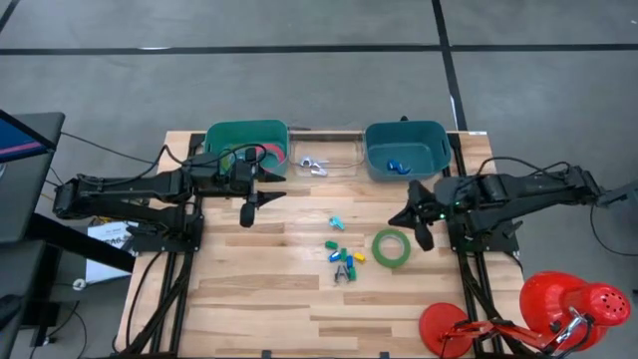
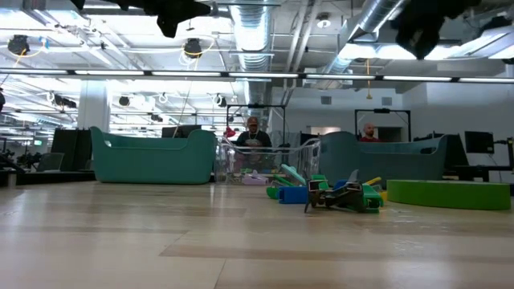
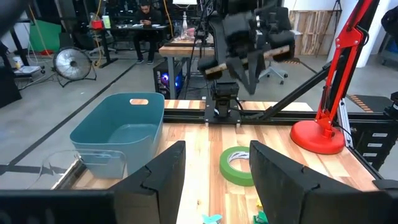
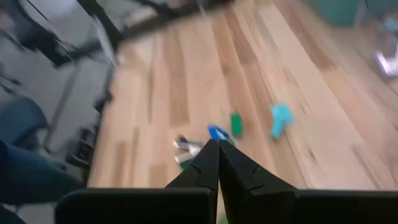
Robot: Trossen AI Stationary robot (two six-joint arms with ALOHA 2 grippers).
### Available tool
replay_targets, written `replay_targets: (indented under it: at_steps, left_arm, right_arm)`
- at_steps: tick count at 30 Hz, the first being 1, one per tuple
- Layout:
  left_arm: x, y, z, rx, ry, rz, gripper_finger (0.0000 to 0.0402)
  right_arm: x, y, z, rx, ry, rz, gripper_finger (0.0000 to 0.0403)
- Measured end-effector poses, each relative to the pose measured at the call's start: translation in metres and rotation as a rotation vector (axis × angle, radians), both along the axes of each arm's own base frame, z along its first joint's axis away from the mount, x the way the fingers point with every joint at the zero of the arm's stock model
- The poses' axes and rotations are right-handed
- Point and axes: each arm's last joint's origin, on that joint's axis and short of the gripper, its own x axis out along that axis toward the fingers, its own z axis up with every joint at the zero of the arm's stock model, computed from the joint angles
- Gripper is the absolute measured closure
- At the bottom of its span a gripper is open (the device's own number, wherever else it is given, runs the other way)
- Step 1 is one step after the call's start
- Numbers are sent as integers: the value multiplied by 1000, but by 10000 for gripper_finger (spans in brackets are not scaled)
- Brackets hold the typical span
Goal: Pick and place Stapler, Stapler remover, tape
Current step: Put the green tape into the green bin
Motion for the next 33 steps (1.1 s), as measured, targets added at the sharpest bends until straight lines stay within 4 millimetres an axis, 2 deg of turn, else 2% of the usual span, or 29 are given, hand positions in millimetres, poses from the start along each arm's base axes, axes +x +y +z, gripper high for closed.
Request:
replay_targets:
  at_steps: [5, 17, 22, 26, 33]
  left_arm:
    - [0, 0, 0, 0, 0, 0, 234]
    - [0, 0, 0, 0, 1, 0, 234]
    - [0, 0, 0, 0, 1, 0, 234]
    - [0, 0, 0, 0, 1, 0, 234]
    - [0, 0, 0, 0, 1, 0, 234]
  right_arm:
    - [9, 2, -15, -29, 121, 7, 378]
    - [34, 6, -52, -216, 365, 145, 217]
    - [42, 7, -70, -276, 476, 210, 168]
    - [49, 8, -86, -319, 559, 263, 153]
    - [61, 7, -112, -368, 683, 335, 153]
